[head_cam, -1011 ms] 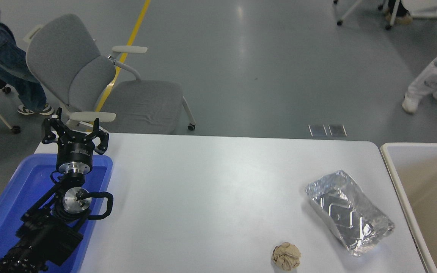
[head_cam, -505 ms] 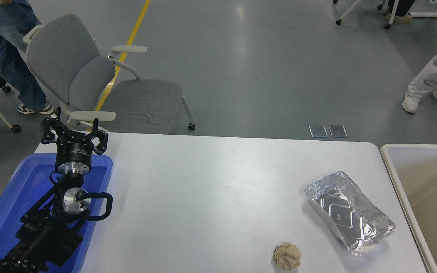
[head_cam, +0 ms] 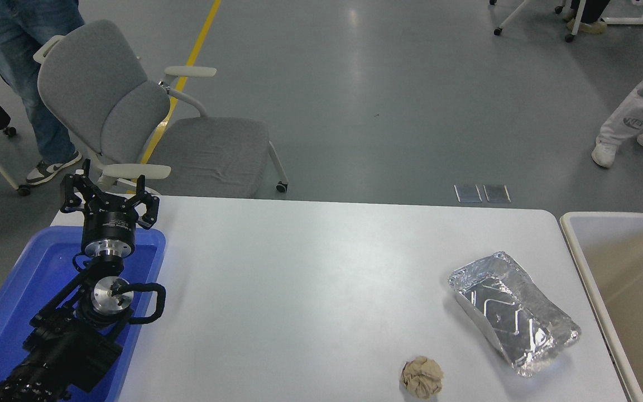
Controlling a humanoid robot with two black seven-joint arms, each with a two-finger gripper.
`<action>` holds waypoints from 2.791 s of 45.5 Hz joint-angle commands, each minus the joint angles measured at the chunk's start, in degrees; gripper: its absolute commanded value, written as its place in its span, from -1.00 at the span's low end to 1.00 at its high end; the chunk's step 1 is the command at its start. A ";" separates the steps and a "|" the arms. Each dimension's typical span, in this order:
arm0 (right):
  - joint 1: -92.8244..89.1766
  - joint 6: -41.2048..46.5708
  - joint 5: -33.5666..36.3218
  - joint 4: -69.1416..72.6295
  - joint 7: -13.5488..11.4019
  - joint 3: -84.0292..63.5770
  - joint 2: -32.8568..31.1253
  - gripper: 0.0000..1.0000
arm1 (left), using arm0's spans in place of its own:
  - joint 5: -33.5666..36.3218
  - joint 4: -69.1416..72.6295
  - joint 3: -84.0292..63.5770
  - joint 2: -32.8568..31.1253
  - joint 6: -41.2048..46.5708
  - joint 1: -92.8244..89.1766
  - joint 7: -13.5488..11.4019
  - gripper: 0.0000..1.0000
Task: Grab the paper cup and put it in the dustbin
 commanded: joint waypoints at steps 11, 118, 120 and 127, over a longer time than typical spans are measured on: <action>-11.23 4.68 0.08 -1.21 3.05 6.22 5.59 -1.00 | 0.00 0.00 0.00 -0.01 0.00 0.00 0.00 0.98; 77.36 8.37 -2.29 69.27 7.09 -80.70 -5.67 1.00 | 0.00 0.00 0.00 0.08 0.00 0.00 0.00 0.98; 78.32 8.46 -2.29 70.32 7.09 -81.66 -4.17 1.00 | 0.00 0.00 0.00 0.08 0.00 0.00 0.00 0.98; 83.24 8.55 -2.20 74.63 7.09 -86.85 2.33 1.00 | 0.00 0.00 0.00 -0.01 0.00 0.00 0.00 0.98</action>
